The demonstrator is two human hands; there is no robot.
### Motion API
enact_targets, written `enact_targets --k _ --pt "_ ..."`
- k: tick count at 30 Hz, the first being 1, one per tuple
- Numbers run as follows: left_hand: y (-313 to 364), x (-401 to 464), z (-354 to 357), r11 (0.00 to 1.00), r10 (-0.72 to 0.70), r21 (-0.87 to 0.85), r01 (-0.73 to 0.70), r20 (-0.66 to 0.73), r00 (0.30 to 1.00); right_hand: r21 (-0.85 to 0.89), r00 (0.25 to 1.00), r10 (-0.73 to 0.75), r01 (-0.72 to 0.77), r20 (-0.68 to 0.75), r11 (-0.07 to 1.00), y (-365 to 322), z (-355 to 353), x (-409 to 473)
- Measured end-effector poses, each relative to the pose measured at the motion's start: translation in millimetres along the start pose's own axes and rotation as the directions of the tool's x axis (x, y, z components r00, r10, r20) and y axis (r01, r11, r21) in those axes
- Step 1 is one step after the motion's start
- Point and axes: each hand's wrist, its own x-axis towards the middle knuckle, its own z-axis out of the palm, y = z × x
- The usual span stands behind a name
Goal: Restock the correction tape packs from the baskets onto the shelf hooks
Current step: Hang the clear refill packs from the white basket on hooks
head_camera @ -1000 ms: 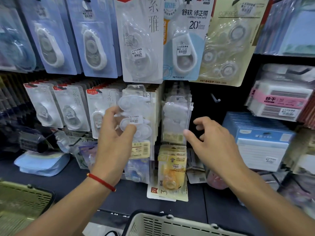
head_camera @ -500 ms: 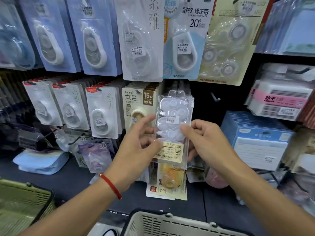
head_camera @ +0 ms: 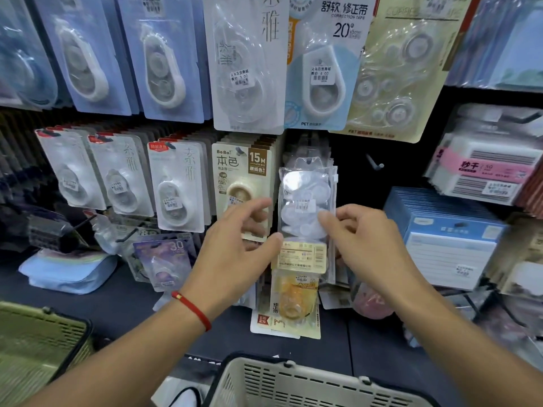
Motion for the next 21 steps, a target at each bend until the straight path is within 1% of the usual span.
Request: enact_targets --k 1,2,3,4,5,6,7,8,10,12,15,17,21 --pt "-3 2 -3 0.979 0.089 0.186 -0.083 -0.022 0.996 -0.222 0.997 -0.057 0.045 -0.050 0.974 3 1 -2" --pt "-7 4 -7 0.941 0.173 0.302 -0.155 -0.033 0.984 -0.373 0.985 -0.155 0.113 -0.082 0.921 7 4 -5" --pt "-10 6 -10 0.908 0.237 0.364 -0.208 -0.037 0.971 -0.435 0.955 -0.284 0.221 -0.083 0.873 9 8 -8" --pt "-14 9 -12 0.880 0.282 0.409 -0.242 -0.038 0.959 -0.459 0.910 -0.413 0.351 -0.039 0.816 11 13 -10" --pt "-16 12 -14 0.849 0.311 0.458 -0.264 -0.027 0.950 -0.481 0.859 -0.511 0.464 0.039 0.743 14 19 -9" --pt "-19 15 -15 0.808 0.330 0.517 -0.283 0.001 0.944 -0.510 0.821 -0.556 0.537 0.131 0.672 18 27 -6" --pt "-22 18 -16 0.767 0.335 0.570 -0.294 0.035 0.942 -0.554 0.809 -0.548 0.562 0.213 0.614 20 34 2" --pt "-23 20 -17 0.740 0.317 0.607 -0.291 0.066 0.946 -0.605 0.819 -0.511 0.551 0.261 0.574 21 40 12" --pt "-25 22 -17 0.728 0.248 0.635 -0.259 0.109 0.963 -0.696 0.867 -0.418 0.477 0.272 0.536 21 51 35" --pt "-28 22 -17 0.725 0.232 0.639 -0.255 0.122 0.965 -0.766 0.906 -0.349 0.397 0.240 0.505 24 61 57" --pt "-35 21 -17 0.728 0.252 0.626 -0.280 0.136 0.958 -0.807 0.946 -0.255 0.307 0.200 0.504 29 71 89" --pt "-38 21 -16 0.739 0.264 0.606 -0.294 0.140 0.954 -0.824 0.958 -0.208 0.277 0.198 0.494 33 75 107" --pt "-40 19 -15 0.757 0.277 0.572 -0.316 0.158 0.948 -0.805 0.972 -0.100 0.233 0.213 0.546 39 73 129"
